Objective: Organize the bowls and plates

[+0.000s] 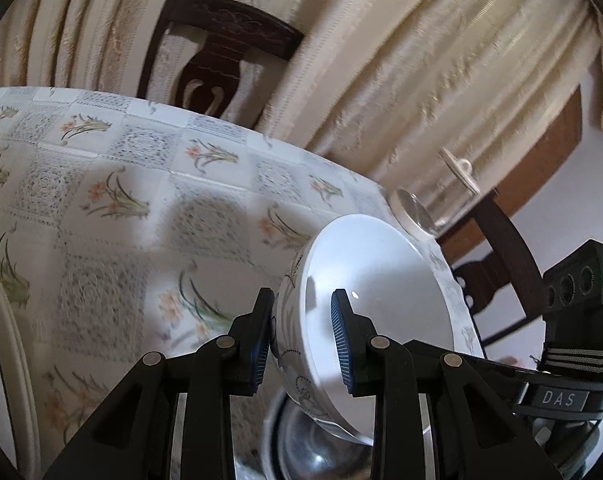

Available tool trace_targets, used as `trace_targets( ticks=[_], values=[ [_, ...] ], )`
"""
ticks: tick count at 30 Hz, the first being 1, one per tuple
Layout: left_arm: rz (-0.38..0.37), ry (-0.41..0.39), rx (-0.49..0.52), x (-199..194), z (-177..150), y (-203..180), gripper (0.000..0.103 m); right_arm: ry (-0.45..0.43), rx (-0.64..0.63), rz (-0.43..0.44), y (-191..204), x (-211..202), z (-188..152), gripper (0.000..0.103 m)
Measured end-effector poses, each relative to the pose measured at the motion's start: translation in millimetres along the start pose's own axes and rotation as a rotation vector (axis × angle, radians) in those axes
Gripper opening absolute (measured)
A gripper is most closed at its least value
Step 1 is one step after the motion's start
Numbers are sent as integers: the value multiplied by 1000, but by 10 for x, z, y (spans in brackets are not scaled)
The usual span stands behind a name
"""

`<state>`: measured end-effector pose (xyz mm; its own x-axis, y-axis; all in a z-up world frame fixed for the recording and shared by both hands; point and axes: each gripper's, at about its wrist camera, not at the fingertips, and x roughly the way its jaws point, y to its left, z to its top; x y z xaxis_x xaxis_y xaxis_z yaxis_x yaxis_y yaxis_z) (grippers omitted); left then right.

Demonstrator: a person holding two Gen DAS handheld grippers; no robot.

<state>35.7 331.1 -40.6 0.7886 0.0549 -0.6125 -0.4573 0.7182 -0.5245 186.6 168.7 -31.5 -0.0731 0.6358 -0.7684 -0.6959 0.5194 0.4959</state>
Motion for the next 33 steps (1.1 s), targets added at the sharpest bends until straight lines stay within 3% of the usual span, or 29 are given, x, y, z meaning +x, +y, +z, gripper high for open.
trace_targets(
  ticks=[12, 25, 27, 33],
  values=[
    [11, 68, 80, 21, -406, -259, 29, -5, 70, -21, -272, -162, -435, 31],
    [69, 129, 122, 180, -640, -339, 32, -3, 95, -47, -444, -185, -627, 31],
    [69, 144, 101, 203, -655, -303, 39, -4, 100, -58, -472, -188, -642, 32],
    [59, 144, 114, 191, -686, -326, 47, -19, 101, -73, -495, -201, -680, 32]
  ],
)
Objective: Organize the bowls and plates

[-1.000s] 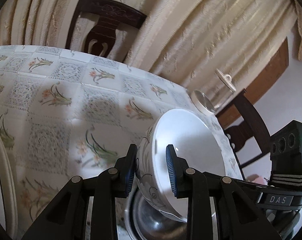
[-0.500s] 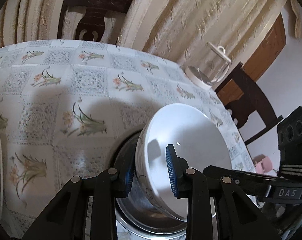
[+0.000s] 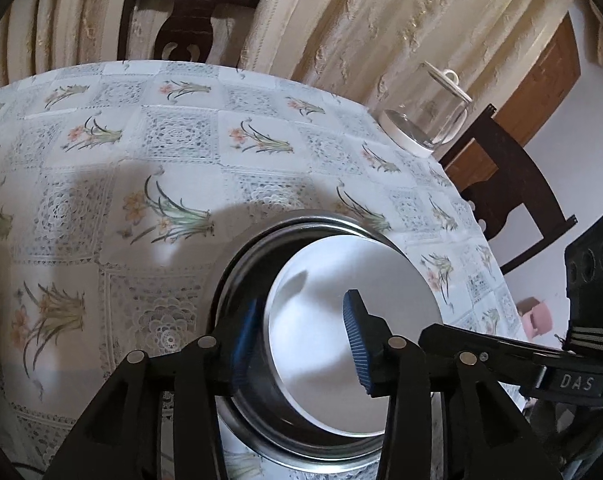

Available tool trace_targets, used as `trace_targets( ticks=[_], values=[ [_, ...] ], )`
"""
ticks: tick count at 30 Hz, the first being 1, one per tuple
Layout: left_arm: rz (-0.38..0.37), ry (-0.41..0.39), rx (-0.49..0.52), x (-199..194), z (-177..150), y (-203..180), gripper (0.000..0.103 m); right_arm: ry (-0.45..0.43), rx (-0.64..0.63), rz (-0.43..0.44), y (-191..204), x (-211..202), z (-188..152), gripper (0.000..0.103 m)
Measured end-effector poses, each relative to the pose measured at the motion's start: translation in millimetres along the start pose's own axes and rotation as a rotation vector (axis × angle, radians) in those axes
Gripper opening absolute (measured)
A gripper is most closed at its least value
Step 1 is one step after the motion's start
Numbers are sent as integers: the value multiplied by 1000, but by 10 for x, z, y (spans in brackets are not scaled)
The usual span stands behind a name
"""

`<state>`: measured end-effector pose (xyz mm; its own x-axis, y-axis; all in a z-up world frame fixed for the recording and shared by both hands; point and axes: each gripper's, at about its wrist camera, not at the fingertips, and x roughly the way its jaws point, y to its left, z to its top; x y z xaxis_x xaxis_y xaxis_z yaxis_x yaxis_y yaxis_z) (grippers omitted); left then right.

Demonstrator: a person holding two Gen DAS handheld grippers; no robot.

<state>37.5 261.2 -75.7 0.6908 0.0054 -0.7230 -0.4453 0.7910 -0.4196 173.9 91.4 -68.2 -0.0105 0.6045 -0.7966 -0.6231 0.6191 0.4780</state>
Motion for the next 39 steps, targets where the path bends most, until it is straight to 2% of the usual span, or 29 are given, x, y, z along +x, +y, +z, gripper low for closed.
trace_targets(
  ticks=[6, 9, 13, 20, 22, 26, 39],
  values=[
    [-30, -22, 17, -78, 34, -15, 55, -37, -16, 2, 30, -55, -3, 33],
    [-28, -45, 33, -137, 55, -27, 58, -55, 1, 18, 6, -67, -31, 37],
    [-6, -76, 73, -211, 61, -36, 60, -128, 6, 11, -3, -152, -85, 54],
    [41, -101, 89, -258, 14, 36, 67, -216, 41, -7, -102, -216, -195, 69],
    [62, -112, 102, -269, -15, 46, 67, -228, 62, -11, -152, -204, -225, 70],
    [102, -123, 130, -252, -61, 54, 76, -240, 96, -24, -254, -141, -293, 74],
    [114, -95, 118, -167, -138, 102, 76, -257, 121, 34, -304, -79, -397, 74]
  ],
)
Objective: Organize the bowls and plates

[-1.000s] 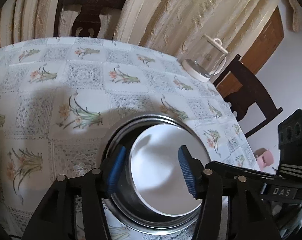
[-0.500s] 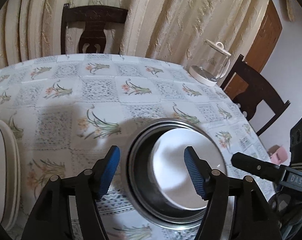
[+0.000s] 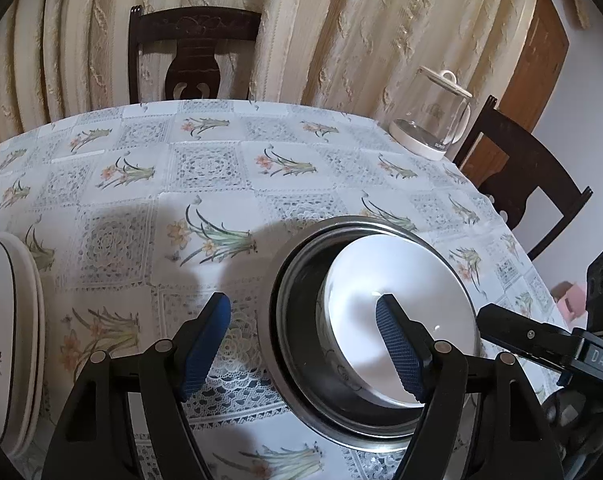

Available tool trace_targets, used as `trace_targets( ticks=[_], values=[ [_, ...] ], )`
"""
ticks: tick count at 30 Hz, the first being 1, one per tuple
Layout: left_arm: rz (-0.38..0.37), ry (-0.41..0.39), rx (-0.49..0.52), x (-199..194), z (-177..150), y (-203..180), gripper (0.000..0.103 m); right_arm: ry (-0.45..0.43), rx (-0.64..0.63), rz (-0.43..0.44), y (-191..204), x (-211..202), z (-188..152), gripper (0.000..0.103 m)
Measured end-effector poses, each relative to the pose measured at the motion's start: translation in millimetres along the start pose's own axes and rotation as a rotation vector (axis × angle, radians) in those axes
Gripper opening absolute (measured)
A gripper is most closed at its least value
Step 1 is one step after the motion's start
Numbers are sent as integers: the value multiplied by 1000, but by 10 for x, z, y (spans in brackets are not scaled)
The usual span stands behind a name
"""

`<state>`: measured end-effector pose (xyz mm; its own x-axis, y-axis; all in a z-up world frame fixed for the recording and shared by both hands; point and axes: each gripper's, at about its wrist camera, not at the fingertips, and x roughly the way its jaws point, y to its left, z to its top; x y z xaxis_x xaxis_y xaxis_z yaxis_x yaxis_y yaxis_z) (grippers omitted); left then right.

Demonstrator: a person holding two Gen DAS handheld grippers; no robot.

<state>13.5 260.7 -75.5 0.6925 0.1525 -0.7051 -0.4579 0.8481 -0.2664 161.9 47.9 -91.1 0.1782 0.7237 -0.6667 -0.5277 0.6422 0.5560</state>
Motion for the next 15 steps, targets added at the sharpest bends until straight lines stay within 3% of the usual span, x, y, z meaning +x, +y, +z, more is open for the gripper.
trace_targets(
  ticks=[15],
  values=[
    [10, 29, -2, 103, -65, 43, 76, 5, -7, -20, -20, 87, -48, 74]
  ],
)
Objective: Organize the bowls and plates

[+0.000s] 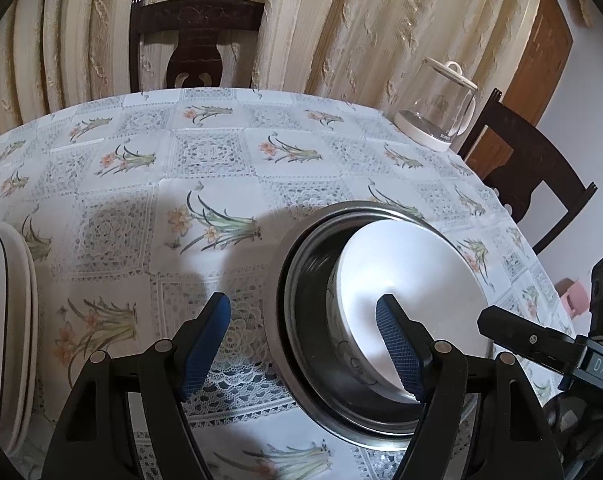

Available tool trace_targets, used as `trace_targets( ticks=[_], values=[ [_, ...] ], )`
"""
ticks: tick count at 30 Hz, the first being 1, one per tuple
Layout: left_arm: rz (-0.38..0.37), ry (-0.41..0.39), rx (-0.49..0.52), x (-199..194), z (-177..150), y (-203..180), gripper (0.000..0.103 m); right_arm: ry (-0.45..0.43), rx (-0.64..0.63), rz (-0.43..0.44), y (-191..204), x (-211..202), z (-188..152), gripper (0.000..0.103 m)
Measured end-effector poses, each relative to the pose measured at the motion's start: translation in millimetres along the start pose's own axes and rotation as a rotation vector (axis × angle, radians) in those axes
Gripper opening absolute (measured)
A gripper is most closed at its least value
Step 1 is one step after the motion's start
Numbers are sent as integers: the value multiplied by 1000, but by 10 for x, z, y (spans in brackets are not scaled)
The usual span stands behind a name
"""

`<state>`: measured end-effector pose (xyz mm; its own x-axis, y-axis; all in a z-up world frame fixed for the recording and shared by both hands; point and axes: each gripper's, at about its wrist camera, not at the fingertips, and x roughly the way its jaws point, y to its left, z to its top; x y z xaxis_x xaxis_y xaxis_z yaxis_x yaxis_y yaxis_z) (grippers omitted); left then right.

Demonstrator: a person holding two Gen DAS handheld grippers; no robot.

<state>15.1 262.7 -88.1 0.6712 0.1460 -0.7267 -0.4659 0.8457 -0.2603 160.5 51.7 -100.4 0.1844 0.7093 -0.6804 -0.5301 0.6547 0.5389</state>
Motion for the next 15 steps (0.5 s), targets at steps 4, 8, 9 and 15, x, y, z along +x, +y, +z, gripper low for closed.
trace_targets(
  ticks=[4, 8, 9, 15],
  values=[
    [9, 9, 0, 44, -11, 15, 76, 2, 3, -4, -16, 21, -12, 74],
    [12, 12, -4, 92, -15, 46, 79, 1, -4, -10, -18, 34, -22, 74],
    [13, 11, -3, 96, -13, 48, 80, 0, -4, -10, -18, 37, -22, 74],
    [50, -27, 27, 76, 11, 65, 80, -8, -4, -11, -9, 60, -43, 76]
  ],
)
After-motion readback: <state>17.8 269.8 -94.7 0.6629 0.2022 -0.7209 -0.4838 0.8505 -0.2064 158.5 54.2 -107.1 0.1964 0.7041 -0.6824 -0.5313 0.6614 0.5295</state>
